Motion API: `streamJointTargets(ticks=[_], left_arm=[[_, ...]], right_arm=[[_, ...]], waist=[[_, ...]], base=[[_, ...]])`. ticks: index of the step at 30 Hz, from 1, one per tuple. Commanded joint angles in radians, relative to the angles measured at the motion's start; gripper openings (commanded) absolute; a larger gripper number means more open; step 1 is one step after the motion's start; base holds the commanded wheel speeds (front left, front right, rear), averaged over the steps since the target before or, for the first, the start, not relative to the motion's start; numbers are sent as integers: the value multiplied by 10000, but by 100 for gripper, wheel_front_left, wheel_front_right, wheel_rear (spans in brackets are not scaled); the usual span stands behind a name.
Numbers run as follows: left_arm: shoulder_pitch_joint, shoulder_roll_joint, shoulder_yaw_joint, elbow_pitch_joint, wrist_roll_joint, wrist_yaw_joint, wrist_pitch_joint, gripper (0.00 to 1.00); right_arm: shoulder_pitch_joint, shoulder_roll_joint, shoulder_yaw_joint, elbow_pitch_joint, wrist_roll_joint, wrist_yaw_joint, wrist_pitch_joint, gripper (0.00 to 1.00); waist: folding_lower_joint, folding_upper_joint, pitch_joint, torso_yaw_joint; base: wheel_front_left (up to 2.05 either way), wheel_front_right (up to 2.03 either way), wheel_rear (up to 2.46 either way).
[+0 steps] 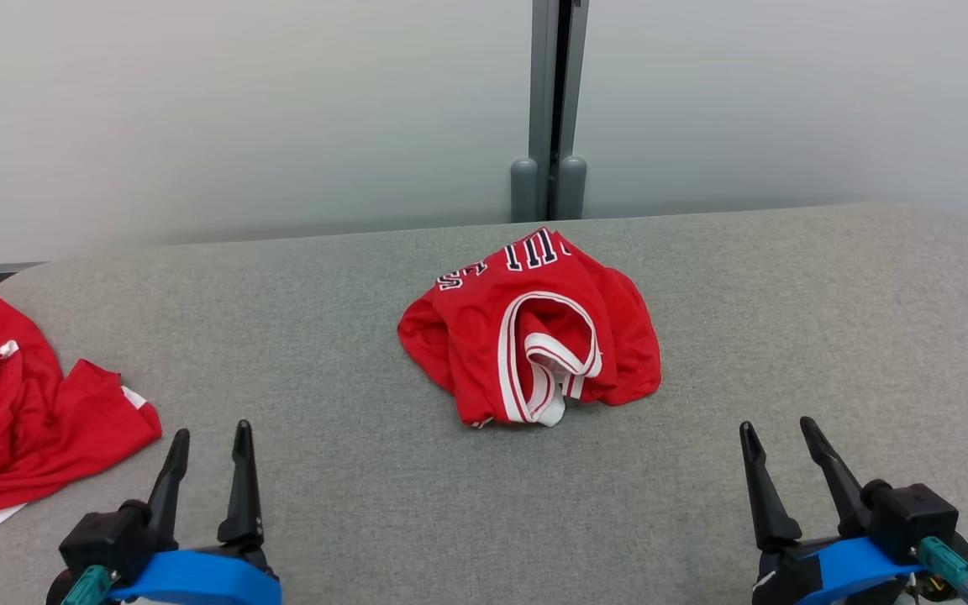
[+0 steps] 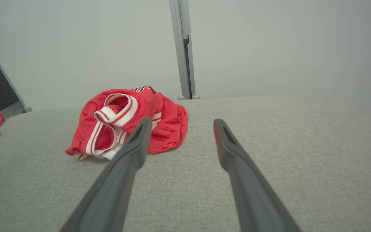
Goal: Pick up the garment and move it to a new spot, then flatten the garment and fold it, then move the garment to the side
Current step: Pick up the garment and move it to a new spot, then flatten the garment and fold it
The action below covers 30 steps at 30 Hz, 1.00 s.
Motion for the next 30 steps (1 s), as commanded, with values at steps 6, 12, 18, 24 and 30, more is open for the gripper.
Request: streamJointTargets(ticks=[6,12,18,24,30], left_arm=[[689,-73,560,-430,525,-40,-49,100],[732,-251,620,-317,729,-212,-51,100],[597,-325,663,-235,899,-333,-51,100],[396,-347,685,-233,976,-384,-52,100],[-90,-375,491,-290,1106,-509,-52,100]], right_arm=[[367,-39,-172,67,-36,1,100,100],[379,-39,-48,115,74,1,99,100],[240,-39,149,150,58,1,140,100],[-592,-38,865,279,-127,1,617,100],[-2352,-41,1743,1666,-73,1,1681,100]], waist=[[1,0,-157,140],[1,0,-200,34],[1,0,-140,-12],[1,0,83,73],[1,0,797,540]], base=[[0,0,0],[0,0,0],[0,0,0],[0,0,0],[0,0,0]])
